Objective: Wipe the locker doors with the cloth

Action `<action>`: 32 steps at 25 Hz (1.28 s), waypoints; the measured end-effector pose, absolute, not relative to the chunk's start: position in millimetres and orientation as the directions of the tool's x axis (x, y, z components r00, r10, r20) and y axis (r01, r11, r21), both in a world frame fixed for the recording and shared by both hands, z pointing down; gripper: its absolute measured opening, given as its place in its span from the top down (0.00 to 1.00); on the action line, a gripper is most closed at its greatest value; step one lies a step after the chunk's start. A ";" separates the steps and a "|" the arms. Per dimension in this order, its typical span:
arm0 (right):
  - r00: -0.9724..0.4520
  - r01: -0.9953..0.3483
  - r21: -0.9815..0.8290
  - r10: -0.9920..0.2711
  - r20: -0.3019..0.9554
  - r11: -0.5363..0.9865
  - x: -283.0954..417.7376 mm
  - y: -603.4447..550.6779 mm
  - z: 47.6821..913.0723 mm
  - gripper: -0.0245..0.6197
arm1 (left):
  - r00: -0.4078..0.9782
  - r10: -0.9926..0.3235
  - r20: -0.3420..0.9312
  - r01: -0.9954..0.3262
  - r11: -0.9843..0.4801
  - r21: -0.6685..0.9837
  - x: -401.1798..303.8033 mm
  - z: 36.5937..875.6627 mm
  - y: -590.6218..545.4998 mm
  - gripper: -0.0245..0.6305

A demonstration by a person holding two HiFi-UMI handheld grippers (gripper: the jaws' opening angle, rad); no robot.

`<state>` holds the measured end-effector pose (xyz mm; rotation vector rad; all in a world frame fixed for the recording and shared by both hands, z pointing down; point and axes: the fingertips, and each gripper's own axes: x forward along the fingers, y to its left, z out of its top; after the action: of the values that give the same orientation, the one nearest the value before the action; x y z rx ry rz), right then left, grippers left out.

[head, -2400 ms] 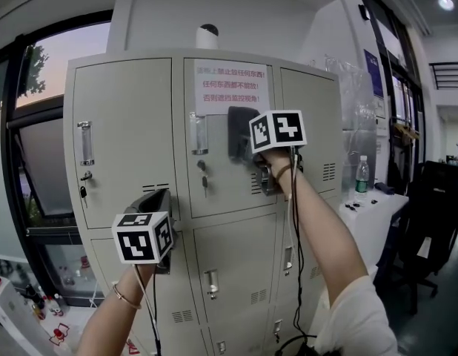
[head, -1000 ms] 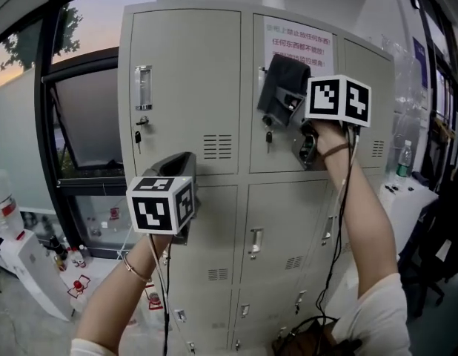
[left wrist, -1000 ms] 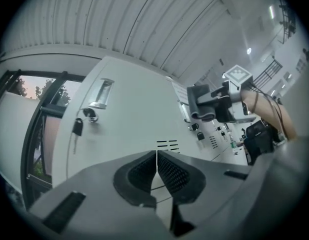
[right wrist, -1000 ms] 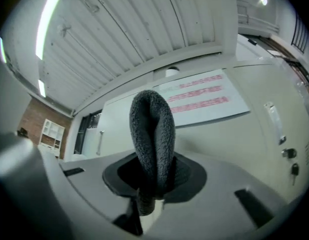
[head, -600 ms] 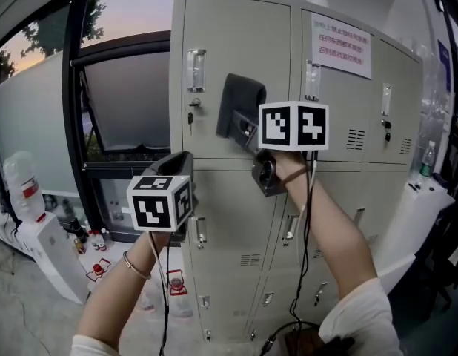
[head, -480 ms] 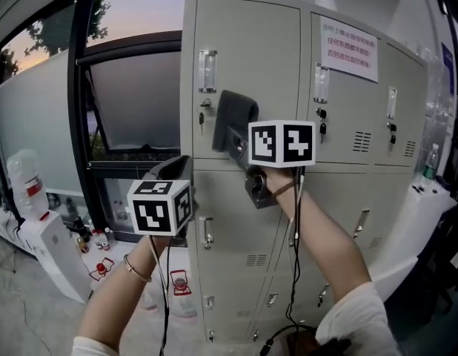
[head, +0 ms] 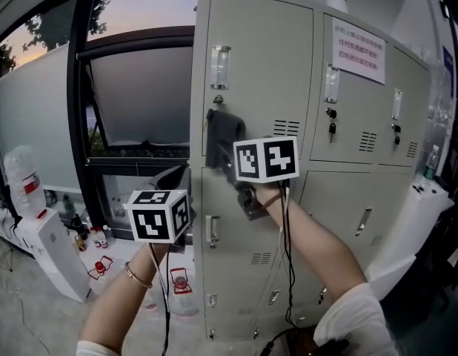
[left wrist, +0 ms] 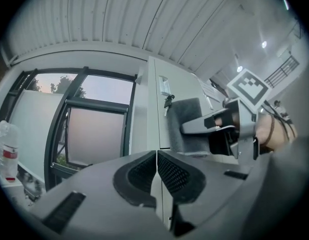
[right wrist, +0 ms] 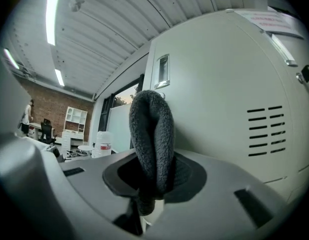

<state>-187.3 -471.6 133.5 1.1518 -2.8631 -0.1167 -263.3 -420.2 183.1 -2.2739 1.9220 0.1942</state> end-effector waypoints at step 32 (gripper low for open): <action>-0.682 -0.732 0.005 -0.732 -0.012 0.682 -132.6 -494.8 100.7 0.84 | 0.165 -0.963 -0.215 -0.985 -0.172 0.014 -238.7 178.3 -435.9 0.95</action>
<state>-132.6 -494.8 100.7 1.2569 -2.8889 -0.0149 -238.7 -435.9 178.3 -2.2960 1.9336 0.2633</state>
